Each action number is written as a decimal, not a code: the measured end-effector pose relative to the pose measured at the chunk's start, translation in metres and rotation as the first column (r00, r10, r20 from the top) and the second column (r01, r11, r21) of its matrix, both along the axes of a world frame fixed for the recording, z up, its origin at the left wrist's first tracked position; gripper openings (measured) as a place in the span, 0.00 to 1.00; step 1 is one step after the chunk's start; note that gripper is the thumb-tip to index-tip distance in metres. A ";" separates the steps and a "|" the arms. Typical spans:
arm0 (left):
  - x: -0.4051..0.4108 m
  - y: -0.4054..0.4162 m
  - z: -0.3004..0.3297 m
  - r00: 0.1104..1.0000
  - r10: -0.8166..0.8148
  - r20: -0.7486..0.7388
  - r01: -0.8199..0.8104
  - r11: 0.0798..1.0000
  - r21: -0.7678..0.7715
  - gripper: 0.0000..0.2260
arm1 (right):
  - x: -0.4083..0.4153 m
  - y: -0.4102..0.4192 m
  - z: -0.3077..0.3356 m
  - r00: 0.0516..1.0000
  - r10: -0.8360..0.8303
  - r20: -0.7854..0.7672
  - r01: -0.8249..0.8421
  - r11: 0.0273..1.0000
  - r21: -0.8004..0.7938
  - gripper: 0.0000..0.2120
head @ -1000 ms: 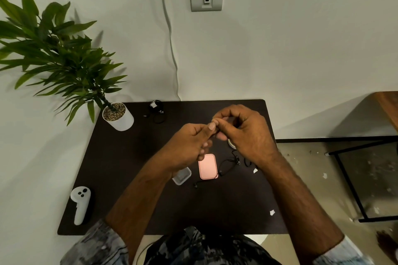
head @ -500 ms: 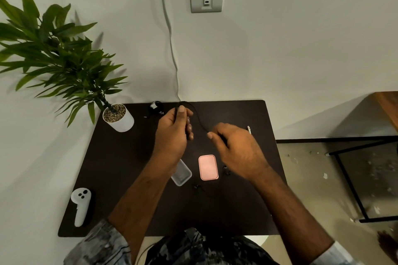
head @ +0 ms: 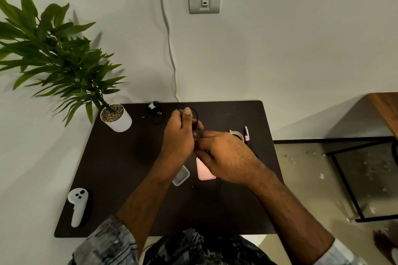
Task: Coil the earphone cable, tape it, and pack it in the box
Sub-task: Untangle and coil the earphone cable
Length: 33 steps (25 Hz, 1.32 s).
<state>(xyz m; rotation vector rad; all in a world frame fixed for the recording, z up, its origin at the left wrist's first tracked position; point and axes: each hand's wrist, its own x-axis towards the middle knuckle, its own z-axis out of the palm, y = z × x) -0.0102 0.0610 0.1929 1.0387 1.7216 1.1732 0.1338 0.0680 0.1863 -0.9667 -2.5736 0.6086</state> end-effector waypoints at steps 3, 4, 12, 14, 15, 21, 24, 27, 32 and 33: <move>-0.001 -0.001 -0.002 0.999 -0.002 0.034 0.002 1.000 -0.004 0.18 | 0.002 -0.002 0.004 0.999 -0.032 -0.029 0.031 0.999 -0.020 0.07; -0.002 -0.001 -0.004 0.999 -0.012 0.037 0.012 1.000 -0.006 0.18 | 0.003 -0.002 0.005 0.999 -0.036 -0.025 0.035 0.999 -0.021 0.08; 0.000 -0.017 0.007 0.928 -0.364 -0.081 0.364 0.931 -0.013 0.24 | 0.016 0.006 0.022 0.970 -0.219 -0.102 0.202 0.967 -0.157 0.07; -0.002 -0.018 0.006 0.889 -0.450 -0.077 0.450 0.893 -0.028 0.26 | 0.022 0.011 0.026 0.957 -0.262 -0.125 0.233 0.950 -0.209 0.12; -0.005 -0.018 0.005 0.874 -0.480 -0.075 0.480 0.877 -0.029 0.27 | 0.026 0.014 0.027 0.954 -0.264 -0.142 0.228 0.947 -0.228 0.13; -0.017 -0.016 0.005 0.863 -0.478 0.165 0.496 0.864 -0.087 0.24 | 0.062 0.038 0.032 0.929 -0.296 -0.223 0.224 0.928 -0.297 0.07; -0.018 -0.017 0.005 0.834 -0.493 0.248 0.530 0.841 -0.110 0.23 | 0.063 0.044 0.027 0.835 -0.457 -0.306 0.394 0.885 -0.246 0.06; -0.008 -0.017 0.005 0.844 -0.472 0.255 0.507 0.857 -0.093 0.22 | 0.036 0.029 0.018 0.655 -0.627 -0.422 0.546 0.778 -0.310 0.08; 0.004 -0.012 0.000 0.975 -0.194 0.106 0.193 0.981 0.018 0.20 | -0.003 -0.008 0.002 0.665 -0.645 -0.376 0.514 0.761 -0.396 0.01; 0.005 -0.012 0.000 0.989 -0.123 0.080 0.121 0.992 0.028 0.19 | -0.007 -0.012 0.001 0.688 -0.628 -0.364 0.508 0.774 -0.377 0.05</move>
